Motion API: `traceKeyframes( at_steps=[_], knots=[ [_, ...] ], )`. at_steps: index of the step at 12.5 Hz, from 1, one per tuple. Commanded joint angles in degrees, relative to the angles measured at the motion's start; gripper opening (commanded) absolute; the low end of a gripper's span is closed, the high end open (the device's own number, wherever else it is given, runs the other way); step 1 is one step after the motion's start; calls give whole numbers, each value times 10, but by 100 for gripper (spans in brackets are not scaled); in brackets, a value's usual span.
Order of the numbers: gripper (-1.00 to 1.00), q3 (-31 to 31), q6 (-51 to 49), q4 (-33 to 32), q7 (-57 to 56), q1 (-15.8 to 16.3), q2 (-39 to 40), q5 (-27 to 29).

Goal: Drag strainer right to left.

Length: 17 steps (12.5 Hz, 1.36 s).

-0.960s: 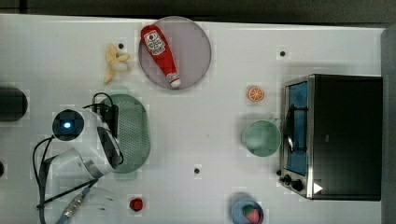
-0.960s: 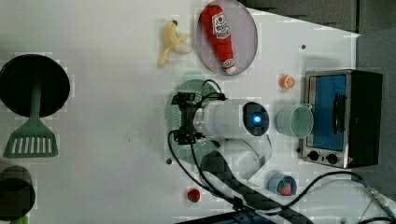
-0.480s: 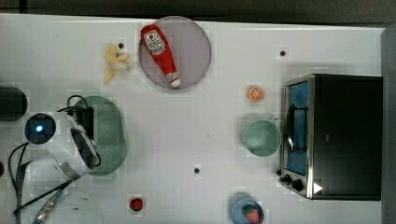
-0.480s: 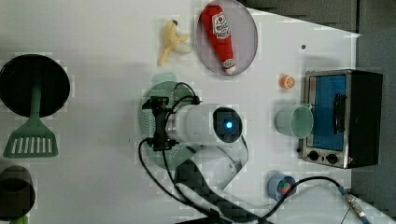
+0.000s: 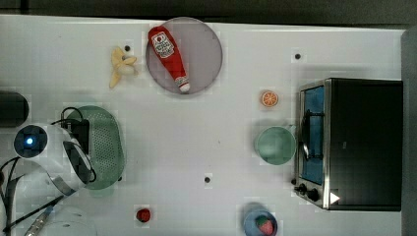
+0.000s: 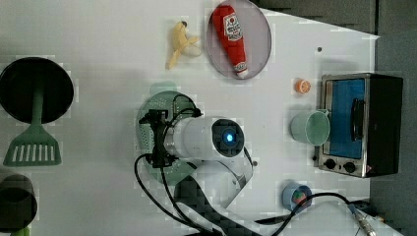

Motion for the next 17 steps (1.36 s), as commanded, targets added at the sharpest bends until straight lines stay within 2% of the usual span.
traceKeyframes(
  at_steps=[1, 6, 12, 14, 17],
  knots=[
    [100, -4, -26, 13, 8, -4, -32, 6],
    [100, -51, -244, 14, -112, -11, -189, 5],
    [100, -187, -453, 13, -367, -36, -425, -8],
    [100, -240, -505, 13, -473, -46, -492, -49],
    [100, -314, -558, 13, -626, -62, -562, -143]
  ],
)
